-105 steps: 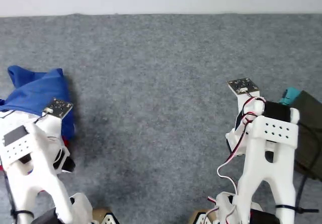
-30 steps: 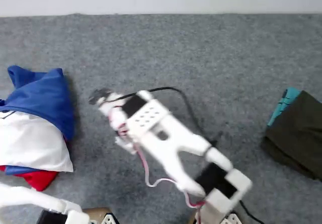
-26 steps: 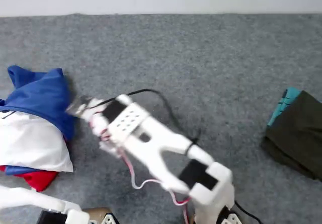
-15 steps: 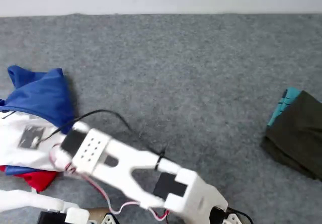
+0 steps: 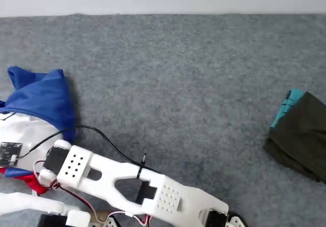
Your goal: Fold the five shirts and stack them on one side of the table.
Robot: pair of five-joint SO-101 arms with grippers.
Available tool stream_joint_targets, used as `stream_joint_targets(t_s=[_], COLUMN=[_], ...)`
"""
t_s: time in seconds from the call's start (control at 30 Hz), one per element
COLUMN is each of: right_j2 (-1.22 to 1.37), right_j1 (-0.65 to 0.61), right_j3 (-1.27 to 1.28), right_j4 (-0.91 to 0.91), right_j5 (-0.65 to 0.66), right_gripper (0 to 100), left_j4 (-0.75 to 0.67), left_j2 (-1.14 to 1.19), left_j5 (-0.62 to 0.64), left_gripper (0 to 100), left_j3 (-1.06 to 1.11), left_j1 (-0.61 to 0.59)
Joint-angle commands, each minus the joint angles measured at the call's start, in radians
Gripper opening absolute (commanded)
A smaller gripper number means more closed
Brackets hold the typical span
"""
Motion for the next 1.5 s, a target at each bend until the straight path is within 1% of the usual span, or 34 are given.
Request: stream_joint_targets(t_s=[0.0, 0.2, 0.27, 0.3, 0.47, 0.57, 0.83, 0.93, 1.07, 1.33, 1.43, 1.47], right_j2=[0.033, 0.128, 0.143, 0.148, 0.15, 0.15, 0.15, 0.147, 0.134, 0.134, 0.133, 0.131], right_j1=[-0.01, 0.001, 0.007, 0.007, 0.013, 0.027, 0.116, 0.134, 0.163, 0.32, 0.325, 0.318], right_j3=[-0.12, -0.199, -0.204, -0.204, -0.204, -0.204, -0.204, -0.206, -0.253, -0.292, -0.292, -0.292], right_j4=[-0.007, -0.004, 0.018, 0.025, 0.068, 0.105, 0.139, 0.145, 0.203, 0.334, 0.36, 0.371], right_j5=[-0.002, 0.003, 0.041, 0.063, 0.189, 0.249, 0.262, 0.29, 0.298, 0.365, 0.371, 0.368], right_gripper=[25.9, 25.8, 25.0, 22.9, 6.4, 3.0, 0.9, 1.3, 1.3, 1.2, 2.0, 3.6], left_j4=[-0.02, -0.015, -0.015, -0.015, -0.018, -0.018, -0.014, -0.014, -0.014, -0.012, -0.012, -0.012], left_j2=[-0.012, -0.012, -0.012, -0.012, -0.012, -0.012, -0.012, -0.012, -0.012, -0.012, -0.012, -0.012], left_j5=[-0.006, -0.006, -0.006, -0.006, -0.005, -0.005, -0.003, -0.003, -0.003, -0.002, -0.002, -0.002], left_gripper=[10, 10, 10, 10, 10, 10, 10, 10, 10, 10, 10, 10], left_j3=[-0.041, -0.041, -0.041, -0.041, -0.038, -0.038, -0.036, -0.035, -0.035, -0.035, -0.035, -0.035], left_j1=[-0.006, -0.008, -0.008, -0.008, -0.008, -0.006, -0.005, -0.005, -0.005, -0.006, -0.005, -0.003])
